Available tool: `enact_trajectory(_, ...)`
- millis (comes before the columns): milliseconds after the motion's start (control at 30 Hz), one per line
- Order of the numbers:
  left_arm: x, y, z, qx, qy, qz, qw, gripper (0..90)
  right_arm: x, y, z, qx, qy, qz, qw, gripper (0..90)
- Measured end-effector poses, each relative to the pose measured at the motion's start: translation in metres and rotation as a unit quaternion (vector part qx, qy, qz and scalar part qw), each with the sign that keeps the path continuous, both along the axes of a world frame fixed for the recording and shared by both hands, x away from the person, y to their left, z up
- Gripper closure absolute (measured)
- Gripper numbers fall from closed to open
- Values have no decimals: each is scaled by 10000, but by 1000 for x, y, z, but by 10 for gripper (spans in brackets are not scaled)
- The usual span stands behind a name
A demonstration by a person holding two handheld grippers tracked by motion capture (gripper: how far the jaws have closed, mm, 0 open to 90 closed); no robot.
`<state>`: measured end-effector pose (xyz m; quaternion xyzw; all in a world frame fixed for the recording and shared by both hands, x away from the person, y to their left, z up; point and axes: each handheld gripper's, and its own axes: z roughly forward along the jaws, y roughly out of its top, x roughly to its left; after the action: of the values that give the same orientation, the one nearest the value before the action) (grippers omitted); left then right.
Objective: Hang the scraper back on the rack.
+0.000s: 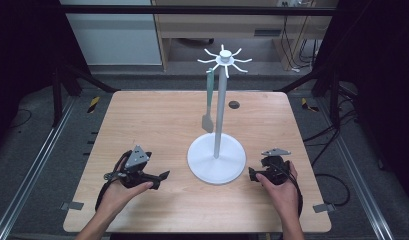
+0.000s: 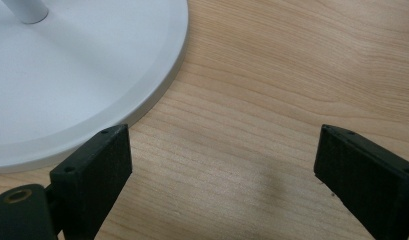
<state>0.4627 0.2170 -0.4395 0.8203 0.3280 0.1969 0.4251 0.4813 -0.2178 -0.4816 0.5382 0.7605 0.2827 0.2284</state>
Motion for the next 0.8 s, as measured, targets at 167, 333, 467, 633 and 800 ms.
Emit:
enact_trajectory(167, 4, 13, -5, -15, -35, 223, 9997, 61, 0, 0, 1, 21, -65, 27, 10000, 82)
enact_trajectory(333, 9, 27, -13, 31, -45, 439, 9990, 61, -1, 0, 2, 33, -97, 37, 9999, 78)
enact_trajectory(467, 13, 39, -16, 17, -34, 578, 9983, 61, -1, 0, 2, 55, -116, 52, 9999, 73)
enact_trajectory(633, 18, 57, -20, 81, -11, 796, 9968, 61, -1, -1, 2, 76, -116, 49, 9999, 70)
enact_trajectory(800, 21, 70, -29, 207, 119, 939, 9953, 60, -1, -1, 3, 76, -118, 55, 9999, 69)
